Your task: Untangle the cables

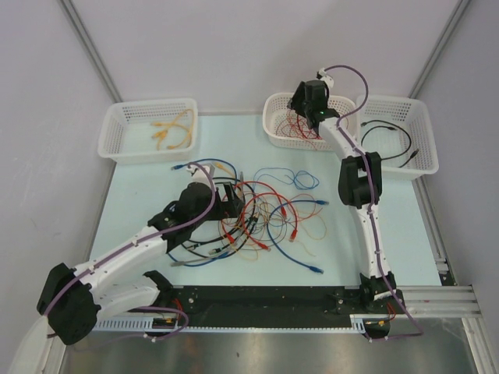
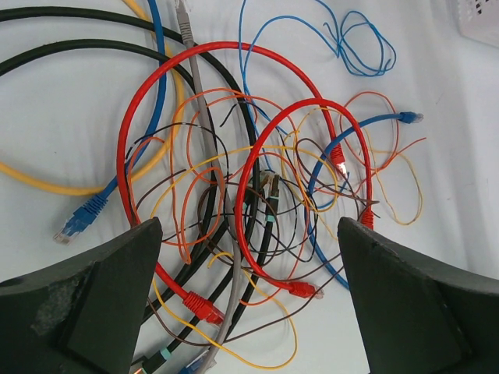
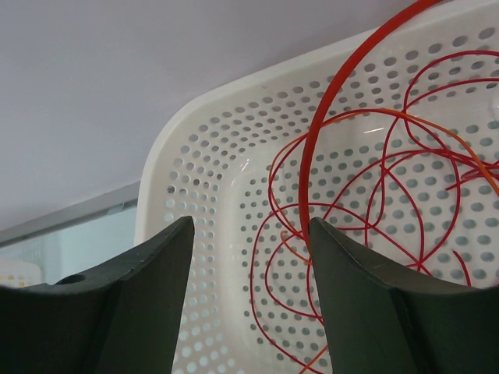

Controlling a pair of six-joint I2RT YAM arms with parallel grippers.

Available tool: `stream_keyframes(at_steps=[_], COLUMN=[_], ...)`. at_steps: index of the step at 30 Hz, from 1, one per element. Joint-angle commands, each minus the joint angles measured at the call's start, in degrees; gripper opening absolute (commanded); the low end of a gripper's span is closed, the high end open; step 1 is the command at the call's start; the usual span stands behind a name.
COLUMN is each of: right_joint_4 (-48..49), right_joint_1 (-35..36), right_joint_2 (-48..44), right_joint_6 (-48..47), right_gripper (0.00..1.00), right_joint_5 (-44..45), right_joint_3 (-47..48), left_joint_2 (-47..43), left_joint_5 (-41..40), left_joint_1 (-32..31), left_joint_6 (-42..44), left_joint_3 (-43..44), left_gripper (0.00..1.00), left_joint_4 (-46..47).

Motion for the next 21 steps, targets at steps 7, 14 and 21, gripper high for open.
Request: stream_keyframes(at_steps=[7,14,21], right_joint_4=[5.2,4.76,7.48], right_joint_1=[0.11,0.2,0.46], right_joint_2=[4.14,6.51,5.46], right_joint_6=[1.79,1.09,1.09], right_gripper=[0.65,0.62,0.3], right_joint_5=[2.42,2.34,2.6], right_joint_3=[2.18,3.77,1.92], left_joint_2=[1.64,3.48,4.28], left_joint_5=[1.08,1.96,2.14], left_joint_1=[0.29,0.38,0.38], left_joint_6=[0.61,0.08,-0.09], left_joint_3=[-0.44,-0.7,-0.44], left_gripper=[1.0,1.0,0.99], left_joint_4=[3.7,4.93,5.29])
